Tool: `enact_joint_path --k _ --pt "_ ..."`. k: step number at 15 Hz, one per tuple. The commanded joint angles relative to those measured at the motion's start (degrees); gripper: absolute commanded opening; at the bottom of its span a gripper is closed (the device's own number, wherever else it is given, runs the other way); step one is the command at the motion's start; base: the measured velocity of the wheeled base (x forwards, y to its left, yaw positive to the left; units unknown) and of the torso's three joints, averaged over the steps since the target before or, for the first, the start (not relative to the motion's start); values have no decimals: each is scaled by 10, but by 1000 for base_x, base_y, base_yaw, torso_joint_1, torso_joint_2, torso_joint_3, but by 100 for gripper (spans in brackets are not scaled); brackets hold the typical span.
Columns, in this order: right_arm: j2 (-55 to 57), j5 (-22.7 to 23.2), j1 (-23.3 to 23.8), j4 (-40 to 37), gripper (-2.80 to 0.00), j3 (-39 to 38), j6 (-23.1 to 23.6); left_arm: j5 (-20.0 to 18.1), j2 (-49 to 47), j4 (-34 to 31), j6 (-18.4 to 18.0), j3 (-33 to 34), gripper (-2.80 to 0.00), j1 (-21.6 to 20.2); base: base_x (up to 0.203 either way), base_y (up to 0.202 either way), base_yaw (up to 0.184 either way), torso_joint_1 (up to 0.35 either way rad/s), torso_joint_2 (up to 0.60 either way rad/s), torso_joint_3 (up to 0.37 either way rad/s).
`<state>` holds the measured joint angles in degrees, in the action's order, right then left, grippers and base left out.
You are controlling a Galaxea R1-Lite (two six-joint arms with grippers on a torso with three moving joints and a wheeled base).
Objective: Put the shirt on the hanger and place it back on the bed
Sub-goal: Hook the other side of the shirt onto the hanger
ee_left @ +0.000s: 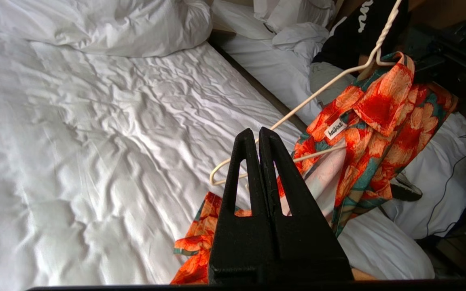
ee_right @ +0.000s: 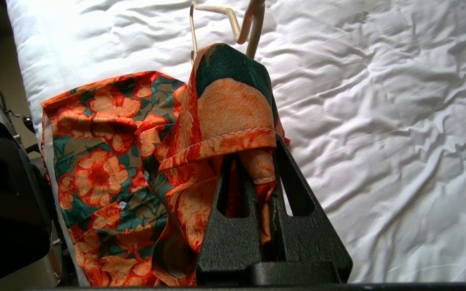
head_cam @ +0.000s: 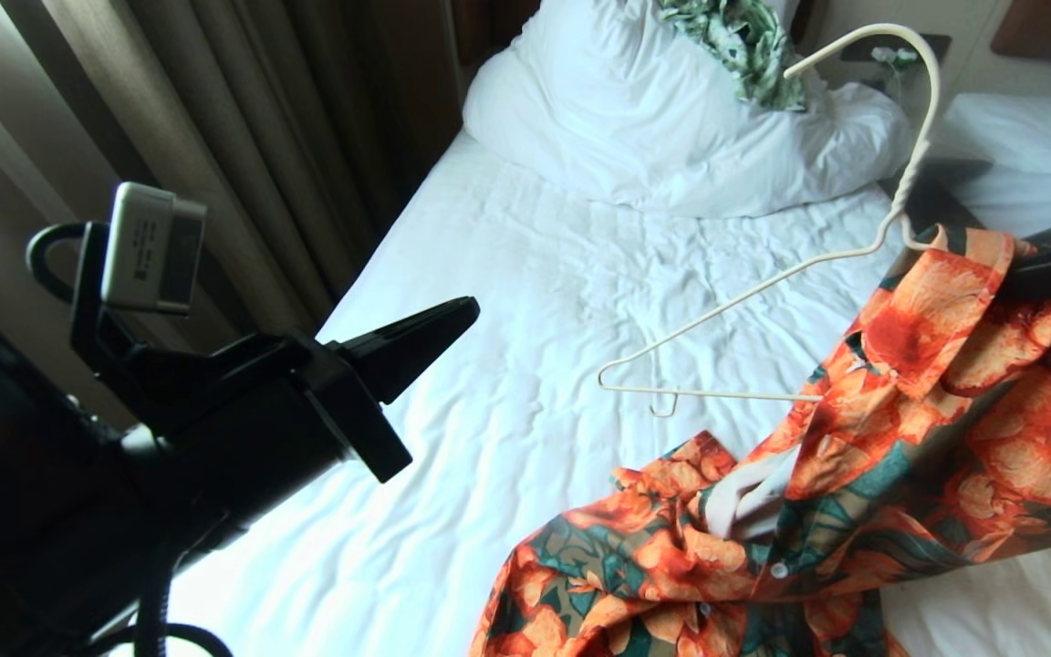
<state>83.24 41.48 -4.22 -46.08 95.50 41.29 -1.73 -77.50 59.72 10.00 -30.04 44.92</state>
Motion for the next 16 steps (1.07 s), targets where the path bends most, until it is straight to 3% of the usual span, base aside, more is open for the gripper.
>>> enact_joint_path --k 1,7,13,16 --pt "-4 2 0 1 -280 -1 2 0 17 -5 1 6 -280 -1 0 0 0 0 0 0" --pt "-4 -3 8 2 -280 -6 1 -1 -2 -76 18 5 -280 -35 0 0 0 0 0 0" --pt "15 -53 15 24 -280 -45 4 2 -64 -78 22 2 -280 -31 0 0 0 0 0 0" --pt "23 -76 32 66 -280 -111 11 29 -121 -75 34 -11 -280 -12 0 0 0 0 0 0"
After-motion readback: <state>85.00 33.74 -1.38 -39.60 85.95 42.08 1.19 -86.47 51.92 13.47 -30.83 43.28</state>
